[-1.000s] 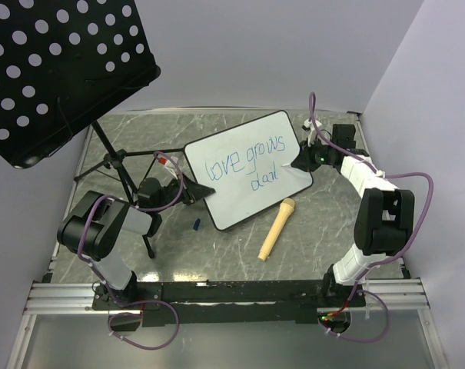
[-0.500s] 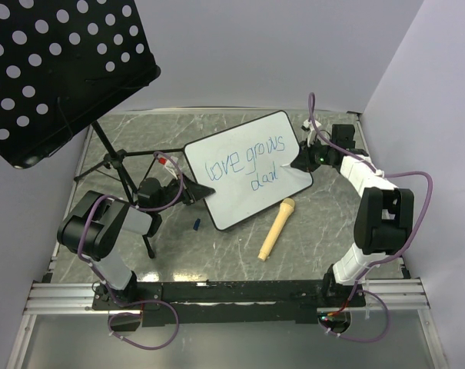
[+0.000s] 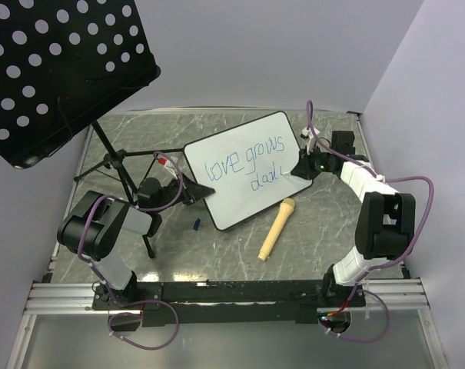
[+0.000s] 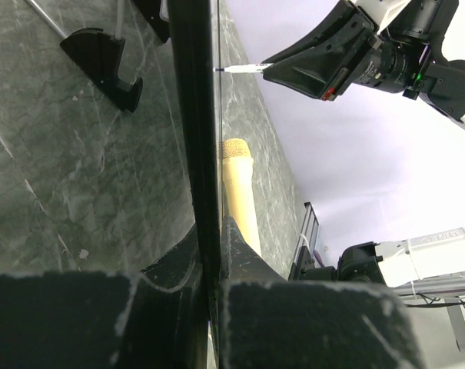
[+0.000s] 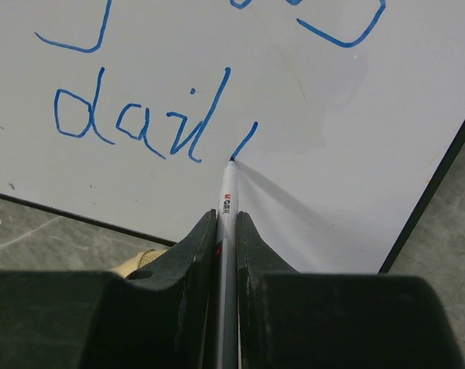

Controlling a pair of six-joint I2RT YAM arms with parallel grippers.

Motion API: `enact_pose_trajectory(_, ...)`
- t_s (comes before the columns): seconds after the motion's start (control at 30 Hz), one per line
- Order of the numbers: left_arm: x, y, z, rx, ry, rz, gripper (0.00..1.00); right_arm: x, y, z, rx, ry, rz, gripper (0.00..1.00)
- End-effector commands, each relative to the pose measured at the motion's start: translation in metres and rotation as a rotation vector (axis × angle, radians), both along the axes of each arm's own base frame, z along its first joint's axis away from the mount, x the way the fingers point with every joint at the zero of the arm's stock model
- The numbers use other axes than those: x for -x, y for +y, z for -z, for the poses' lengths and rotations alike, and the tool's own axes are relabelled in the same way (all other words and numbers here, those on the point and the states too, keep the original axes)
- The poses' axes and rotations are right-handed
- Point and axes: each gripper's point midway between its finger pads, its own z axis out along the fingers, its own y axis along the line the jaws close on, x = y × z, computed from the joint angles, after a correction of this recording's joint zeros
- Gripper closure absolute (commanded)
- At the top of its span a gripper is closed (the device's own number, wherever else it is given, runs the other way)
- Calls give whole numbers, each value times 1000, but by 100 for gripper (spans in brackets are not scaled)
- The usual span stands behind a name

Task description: Write a sentence on the whiteboard

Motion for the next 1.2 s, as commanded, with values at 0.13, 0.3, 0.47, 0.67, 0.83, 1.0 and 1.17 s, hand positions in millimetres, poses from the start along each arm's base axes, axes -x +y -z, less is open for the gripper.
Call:
enact_pose_trajectory(0.13, -1, -5, -55, 51, -288, 36, 99, -6, -8, -9, 41, -44, 23, 100)
enact_pose_trajectory(0.3, -1, -6, -56, 46, -291, 37, 99, -17, -15, -14, 51, -59, 52, 100)
enact_pose_trajectory(0.47, -2, -6, -56, 49, -289, 40, 99, -26, -18, -17, 55, -68, 69, 100)
enact_pose_trajectory(0.67, -2, -6, -55, 43, -289, 40, 99, -37, -21, -19, 56, -77, 79, 100)
enact_pose_trajectory(0.83, -3, -7, -56, 44, -291, 42, 99, -46, -20, -24, 44, -85, 88, 100)
enact_pose_trajectory(1.0, -3, -7, -55, 43, -289, 42, 99, -50, -19, -21, 32, -69, 88, 100)
enact_pose_trajectory(1.17, -2, -7, -55, 45, -289, 42, 99, -42, -18, -13, 39, -52, 74, 100)
